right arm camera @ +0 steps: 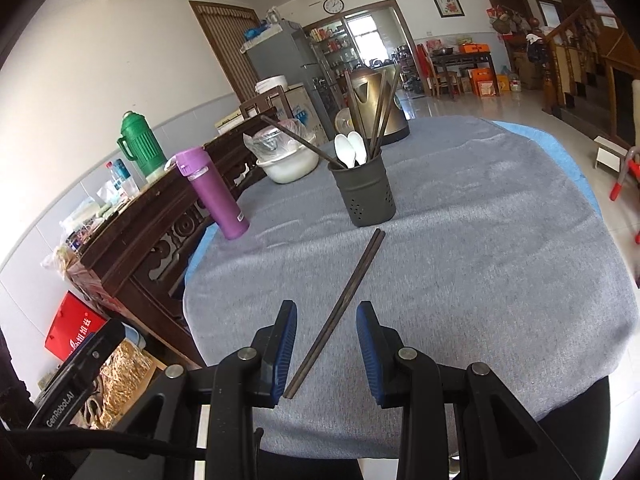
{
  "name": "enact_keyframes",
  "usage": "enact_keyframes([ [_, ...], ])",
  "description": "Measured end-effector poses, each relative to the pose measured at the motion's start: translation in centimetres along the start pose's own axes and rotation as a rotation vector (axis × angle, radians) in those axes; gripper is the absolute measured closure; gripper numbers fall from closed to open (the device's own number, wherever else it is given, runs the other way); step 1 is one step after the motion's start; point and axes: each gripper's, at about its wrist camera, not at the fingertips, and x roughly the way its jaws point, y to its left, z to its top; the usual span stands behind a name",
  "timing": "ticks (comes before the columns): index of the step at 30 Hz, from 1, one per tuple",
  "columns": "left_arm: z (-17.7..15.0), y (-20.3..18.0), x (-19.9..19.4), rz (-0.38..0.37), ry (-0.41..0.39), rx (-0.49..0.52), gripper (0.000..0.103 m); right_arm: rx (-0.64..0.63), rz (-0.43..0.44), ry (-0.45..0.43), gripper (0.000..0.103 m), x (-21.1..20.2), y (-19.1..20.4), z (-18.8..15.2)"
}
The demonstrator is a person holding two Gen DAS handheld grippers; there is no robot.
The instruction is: Organize utensils
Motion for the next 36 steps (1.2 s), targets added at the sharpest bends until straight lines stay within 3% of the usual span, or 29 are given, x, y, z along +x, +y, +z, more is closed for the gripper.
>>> enact_keyframes([
  [7, -0.2, 0.7, 0.6, 0.021, 0.023, -0.010, 0.021, -0.010, -0.004, 0.029, 0.069, 0.7, 0.4, -0.3],
  [20, 0.3, 0.3, -0.4, 0.034, -0.015, -0.004, 0.021, -0.042, 0.011, 0.070, 0.069, 1.1, 1.1, -0.6],
  [29, -0.5, -0.7, -0.2, 0.025, 0.002, 0.080, 0.021, 0.015, 0.017, 0.021, 0.069, 0.7, 0.2, -0.1],
  [36, -0.9, 0.8, 0.3, 0.034, 0.023, 0.069, 0.021, -0.008, 0.036, 0.058, 0.069, 2.5, 1.7, -0.1],
])
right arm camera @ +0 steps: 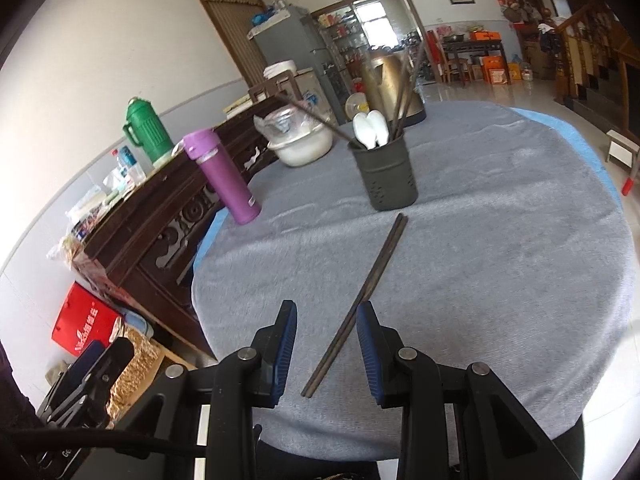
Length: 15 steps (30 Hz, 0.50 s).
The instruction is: Organize utensils
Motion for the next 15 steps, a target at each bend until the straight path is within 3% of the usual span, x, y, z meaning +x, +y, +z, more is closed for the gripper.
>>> enact_keyframes([
  [7, -0.2, -0.2, 1.3, 0.017, 0.021, 0.038, 0.021, 0.044, -0.020, 0.012, 0.069, 2.1, -1.2, 1.2],
  [15, 0.0, -0.9, 5.1, -0.001, 0.116, 0.049, 0.021, 0.083, -0.043, 0.021, 0.069, 3.6, -3.7, 2.0],
])
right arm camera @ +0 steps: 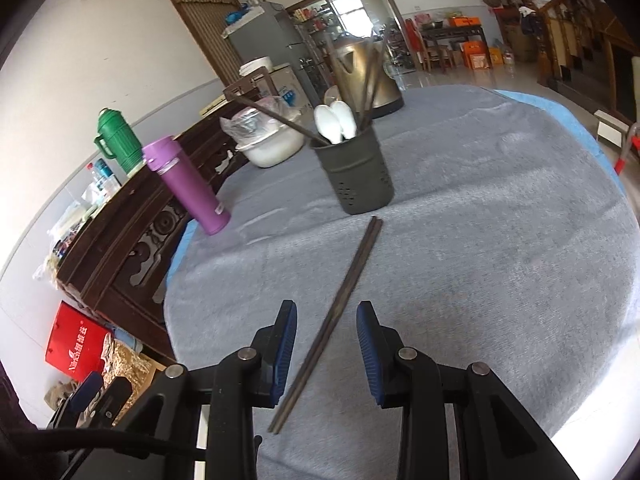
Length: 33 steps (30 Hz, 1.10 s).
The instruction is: Organize utensils
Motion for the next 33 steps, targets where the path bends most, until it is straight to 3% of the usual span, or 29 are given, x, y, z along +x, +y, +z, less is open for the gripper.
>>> enact_keyframes([
  [9, 3.0, -4.8, 5.6, -0.054, 0.082, 0.095, 0.021, 0.013, -0.020, -0.031, 0.069, 1.3, -4.6, 1.7],
  [21, 5.7, -14.7, 15.0, -0.182, 0.281, 0.260, 0.021, 0.061, -0.003, -0.051, 0.069, 2.2, -11.4, 5.1],
  [30, 6.1, -18.4, 18.6, -0.157, 0.364, 0.387, 0.021, 0.172, -0.001, -0.049, 0.069, 3.1, -15.2, 5.4],
  [33, 6.3, -19.2, 18.9, -0.154, 0.356, 0.416, 0.021, 0.186, 0.001, -0.051, 0.069, 3.5, -15.6, 5.7],
])
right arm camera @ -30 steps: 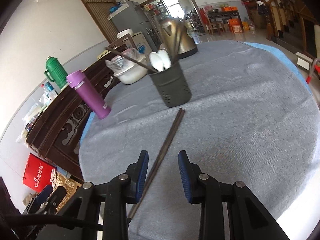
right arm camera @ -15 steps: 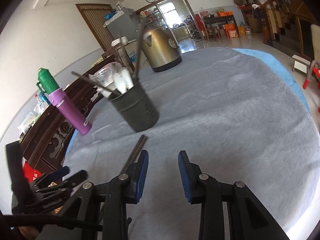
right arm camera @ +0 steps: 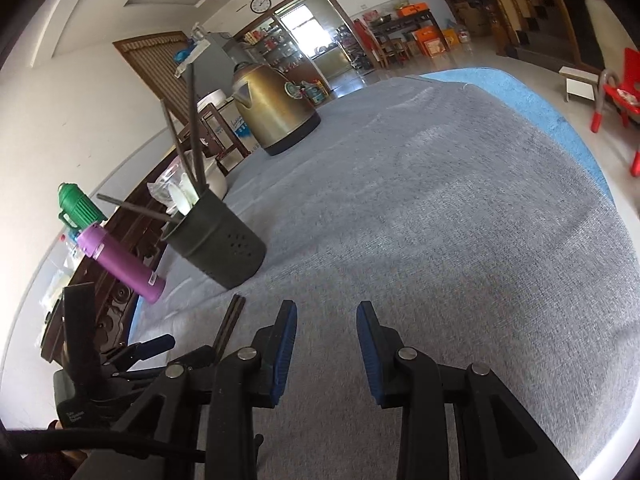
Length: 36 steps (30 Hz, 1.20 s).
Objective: Organize utensils
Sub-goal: 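Lower the left tool over the dark brown chopstick and close on it, then lift the chopstick in the left tool toward the dark gray cup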
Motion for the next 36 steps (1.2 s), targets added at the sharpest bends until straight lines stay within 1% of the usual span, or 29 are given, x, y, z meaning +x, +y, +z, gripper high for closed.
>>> enact_keyframes([
  [6, 1.0, -0.4, 0.3, 0.009, -0.001, 0.039, 0.019, 0.018, -0.003, -0.001, 0.069, 0.3, -0.6, 0.4],
  [12, 1.3, 0.5, 0.8, -0.006, 0.010, 0.009, 0.017, 0.026, -0.013, -0.002, 0.069, 0.3, -0.9, 0.5],
  [14, 1.2, 0.6, 1.3, 0.032, 0.042, 0.019, 0.016, 0.027, -0.014, 0.000, 0.069, 0.4, -0.9, 0.5],
  [15, 0.9, 0.9, 1.1, 0.025, 0.031, 0.010, 0.016, 0.028, -0.015, 0.000, 0.069, 0.4, -0.8, 0.4],
  [18, 0.6, 1.3, 1.0, 0.022, 0.047, -0.016, 0.016, 0.025, -0.012, 0.000, 0.069, 0.4, -0.6, 0.4],
  [22, 0.5, 0.6, 0.7, 0.076, 0.025, 0.029, 0.017, 0.023, -0.006, 0.009, 0.069, 0.5, -0.3, 0.3],
  [23, 0.5, 0.7, 0.6, 0.067, 0.026, 0.023, 0.021, 0.020, -0.004, 0.013, 0.069, 0.6, -0.2, 0.2],
  [24, 0.4, 0.8, 0.6, 0.049, 0.029, 0.013, 0.032, 0.015, -0.002, 0.017, 0.069, 0.6, 0.0, 0.2],
  [25, 0.3, 1.0, 0.4, 0.002, 0.033, -0.001, 0.040, 0.009, 0.002, 0.022, 0.069, 0.6, 0.3, 0.1],
  [26, 0.2, 1.4, 0.3, -0.029, 0.036, -0.009, 0.060, 0.002, 0.006, 0.030, 0.069, 0.8, 0.6, 0.1],
  [27, 0.1, 1.5, 0.2, -0.048, 0.041, -0.015, 0.077, -0.001, 0.011, 0.038, 0.069, 0.9, 0.7, 0.0],
  [28, -0.1, 1.8, 0.1, -0.055, 0.042, -0.020, 0.085, -0.004, 0.023, 0.058, 0.069, 1.2, 0.9, 0.0],
  [29, -0.2, 2.1, 0.0, -0.060, 0.041, -0.027, 0.090, -0.003, 0.034, 0.076, 0.069, 1.5, 1.1, 0.0],
  [31, -0.8, 3.1, -0.2, -0.078, 0.033, -0.059, 0.091, 0.004, 0.065, 0.127, 0.069, 2.4, 1.7, 0.0],
  [33, -1.3, 4.7, -0.3, -0.112, 0.039, -0.128, 0.091, -0.001, 0.082, 0.183, 0.069, 3.6, 2.6, 0.1],
  [36, -2.2, 6.7, -0.5, -0.167, 0.057, -0.223, 0.091, -0.015, 0.114, 0.240, 0.069, 5.3, 4.3, 0.5],
])
